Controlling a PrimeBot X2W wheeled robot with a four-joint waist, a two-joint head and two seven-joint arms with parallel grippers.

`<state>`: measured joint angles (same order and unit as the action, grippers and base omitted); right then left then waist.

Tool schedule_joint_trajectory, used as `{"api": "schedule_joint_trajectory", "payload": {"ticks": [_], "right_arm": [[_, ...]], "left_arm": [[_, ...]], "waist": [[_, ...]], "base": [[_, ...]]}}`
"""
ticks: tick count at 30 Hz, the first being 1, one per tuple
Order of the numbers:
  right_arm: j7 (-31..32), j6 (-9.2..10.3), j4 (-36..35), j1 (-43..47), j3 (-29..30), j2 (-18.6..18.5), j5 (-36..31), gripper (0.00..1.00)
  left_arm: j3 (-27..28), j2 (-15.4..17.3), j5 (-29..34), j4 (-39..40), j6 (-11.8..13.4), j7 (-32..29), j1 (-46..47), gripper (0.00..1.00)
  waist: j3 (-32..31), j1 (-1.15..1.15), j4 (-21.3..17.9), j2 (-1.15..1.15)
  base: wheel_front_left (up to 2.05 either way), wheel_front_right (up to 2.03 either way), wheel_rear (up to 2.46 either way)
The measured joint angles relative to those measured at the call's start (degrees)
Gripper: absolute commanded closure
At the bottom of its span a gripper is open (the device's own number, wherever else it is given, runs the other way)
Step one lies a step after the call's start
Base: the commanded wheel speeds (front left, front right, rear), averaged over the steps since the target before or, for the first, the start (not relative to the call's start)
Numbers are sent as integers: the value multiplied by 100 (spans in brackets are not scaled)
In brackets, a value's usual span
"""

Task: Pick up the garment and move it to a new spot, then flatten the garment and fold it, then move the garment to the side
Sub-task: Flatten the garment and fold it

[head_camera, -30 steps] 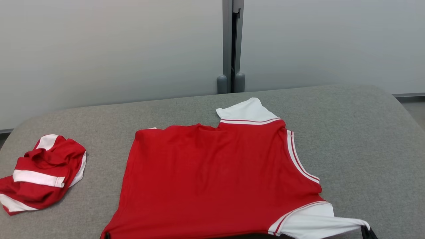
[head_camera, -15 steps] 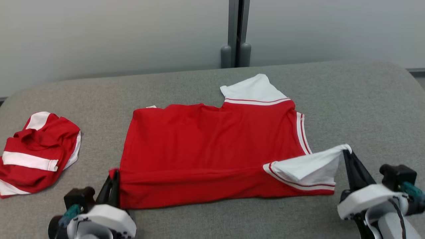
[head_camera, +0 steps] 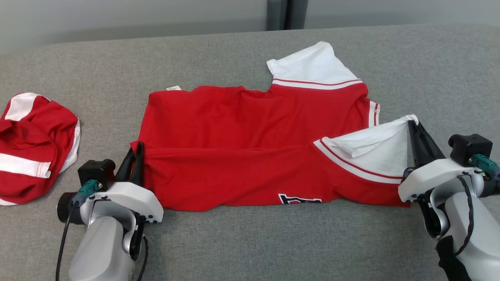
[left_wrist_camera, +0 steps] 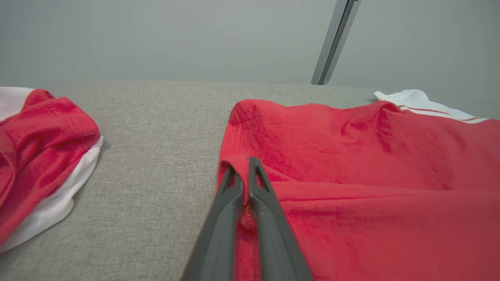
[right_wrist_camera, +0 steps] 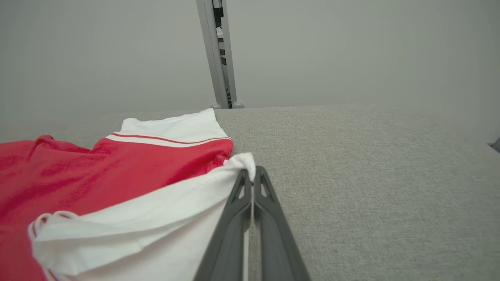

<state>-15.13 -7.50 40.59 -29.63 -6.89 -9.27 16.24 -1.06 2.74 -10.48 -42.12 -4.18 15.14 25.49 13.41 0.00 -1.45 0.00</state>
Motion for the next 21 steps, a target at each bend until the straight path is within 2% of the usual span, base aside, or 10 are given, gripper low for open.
{"api": "schedule_joint_trajectory", "payload": {"ticks": [2, 3, 4, 10, 16, 21], "right_arm": [[0, 0, 118, -108, 24, 0, -79, 100], [-1, 0, 142, -155, 43, 9, -97, 62], [-1, 0, 133, -194, 85, 20, -132, 0], [-1, 0, -454, -46, 342, 125, -218, 0], [-1, 0, -802, 814, 453, 152, -53, 0], [-1, 1, -882, 1518, 352, 203, 167, 0]], "left_arm": [[-8, -1, 42, -79, 37, 0, 104, 100], [-9, -1, 38, -113, 47, -1, 129, 51], [-18, -1, 37, -107, 57, -1, 135, 0], [100, -4, -242, 617, 276, 0, -186, 0], [-111, 0, -646, 933, 286, -1, -1031, 0], [-352, 0, -959, 1053, 427, -1, -1471, 0]], "waist": [[97, 0, 18, 0], [134, 0, 26, 0], [162, 0, 33, 0], [146, 0, 44, 0], [-31, 0, 67, 0], [-173, 0, 50, 0]], "base": [[0, 0, 0], [0, 0, 0], [0, 0, 0], [0, 0, 0], [0, 0, 0], [0, 0, 0]]}}
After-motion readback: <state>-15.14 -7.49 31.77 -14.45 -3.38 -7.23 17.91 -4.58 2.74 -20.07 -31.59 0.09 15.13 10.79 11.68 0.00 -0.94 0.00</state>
